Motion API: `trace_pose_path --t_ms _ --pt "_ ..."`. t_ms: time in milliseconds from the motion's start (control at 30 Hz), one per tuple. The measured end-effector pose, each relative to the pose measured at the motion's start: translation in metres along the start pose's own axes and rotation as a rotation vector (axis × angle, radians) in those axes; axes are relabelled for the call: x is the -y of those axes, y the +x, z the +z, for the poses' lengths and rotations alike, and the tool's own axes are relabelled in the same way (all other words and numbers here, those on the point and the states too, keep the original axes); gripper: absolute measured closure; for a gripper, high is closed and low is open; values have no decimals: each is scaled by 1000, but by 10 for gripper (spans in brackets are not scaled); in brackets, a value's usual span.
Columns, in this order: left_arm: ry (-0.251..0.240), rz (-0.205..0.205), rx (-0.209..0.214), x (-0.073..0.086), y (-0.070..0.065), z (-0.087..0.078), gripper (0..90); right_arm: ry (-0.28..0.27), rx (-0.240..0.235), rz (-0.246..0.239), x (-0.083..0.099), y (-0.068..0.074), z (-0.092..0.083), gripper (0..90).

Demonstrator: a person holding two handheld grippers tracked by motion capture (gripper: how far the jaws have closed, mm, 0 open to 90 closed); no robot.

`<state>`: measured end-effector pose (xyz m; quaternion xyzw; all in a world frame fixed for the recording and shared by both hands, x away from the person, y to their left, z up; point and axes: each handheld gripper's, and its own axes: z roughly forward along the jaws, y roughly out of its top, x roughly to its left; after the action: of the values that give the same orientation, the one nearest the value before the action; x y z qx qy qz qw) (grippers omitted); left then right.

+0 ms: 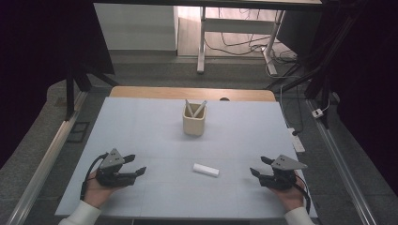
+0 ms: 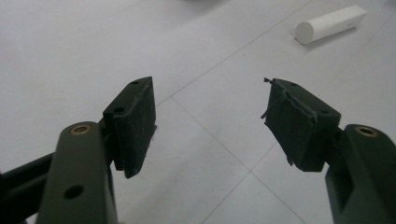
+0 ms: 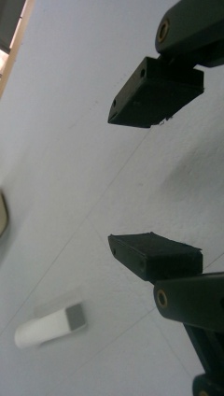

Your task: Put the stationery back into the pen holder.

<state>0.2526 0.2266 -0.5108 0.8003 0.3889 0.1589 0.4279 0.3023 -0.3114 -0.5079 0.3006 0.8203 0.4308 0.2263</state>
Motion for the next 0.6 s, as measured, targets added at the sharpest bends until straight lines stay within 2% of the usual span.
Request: trace_pose_path --t_ms 67,133,200,600 --pt "-2 -9 15 -1 0 2 331 -9 -14 1 -3 2 0 351" --pt "8 1 11 -2 -1 4 325 -29 -35 11 -9 4 1 352" --pt "9 -1 13 -1 0 4 324 -36 -44 0 -16 9 2 355" --pt "10 -4 12 0 1 5 325 -17 -106 -31 -36 27 15 355"
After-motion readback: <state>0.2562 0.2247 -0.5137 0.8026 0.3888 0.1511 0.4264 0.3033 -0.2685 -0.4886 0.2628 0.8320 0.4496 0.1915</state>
